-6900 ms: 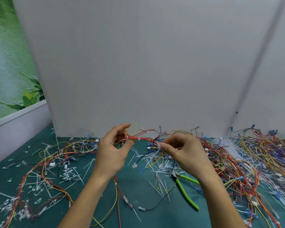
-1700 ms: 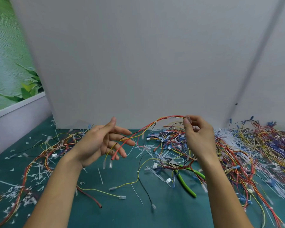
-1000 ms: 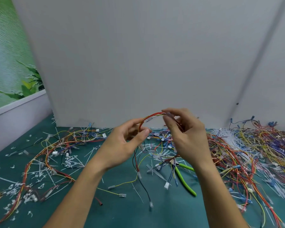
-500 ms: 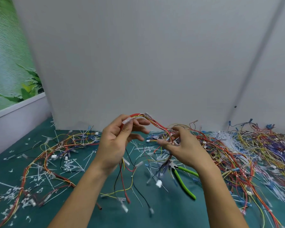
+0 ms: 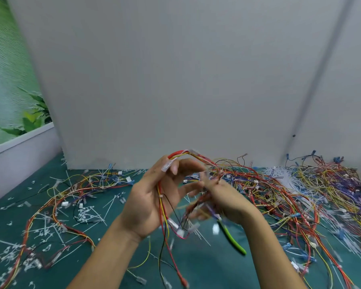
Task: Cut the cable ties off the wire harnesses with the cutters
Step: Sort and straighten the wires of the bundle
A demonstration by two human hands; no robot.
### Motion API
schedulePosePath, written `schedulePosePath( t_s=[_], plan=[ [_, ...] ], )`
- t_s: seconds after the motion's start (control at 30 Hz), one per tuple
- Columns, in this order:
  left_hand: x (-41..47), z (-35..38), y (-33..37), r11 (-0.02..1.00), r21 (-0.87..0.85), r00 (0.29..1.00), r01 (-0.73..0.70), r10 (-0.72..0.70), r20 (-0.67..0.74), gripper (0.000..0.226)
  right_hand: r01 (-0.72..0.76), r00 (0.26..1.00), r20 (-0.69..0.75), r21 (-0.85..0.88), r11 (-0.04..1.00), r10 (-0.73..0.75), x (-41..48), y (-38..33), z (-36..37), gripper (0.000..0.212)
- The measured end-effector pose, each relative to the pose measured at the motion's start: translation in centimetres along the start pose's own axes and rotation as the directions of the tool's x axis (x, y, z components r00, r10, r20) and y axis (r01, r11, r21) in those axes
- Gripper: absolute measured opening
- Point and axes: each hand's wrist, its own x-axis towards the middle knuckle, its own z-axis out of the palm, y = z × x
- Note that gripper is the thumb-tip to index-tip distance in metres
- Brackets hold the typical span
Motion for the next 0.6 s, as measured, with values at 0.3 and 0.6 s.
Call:
schedulePosePath(
  t_s=[0.3,0.6],
  plan=[
    [-0.2,-0.5,0.2,0.888,0.173,0.904,0.426,-0.426,-0.039,0.063,0.474,0.877,-0.295,0.653,0.59,-0.379,-1.5,-3.7,-0.8,0.074],
    [0.7,-2.4,-0.3,0.989,0.06,0.954,0.132,-0.11,-0.278,0.085,0.316,0.943,-0.178,0.743,0.59,-0.281,-1.1,-3.6,0.5,0.057]
  ],
)
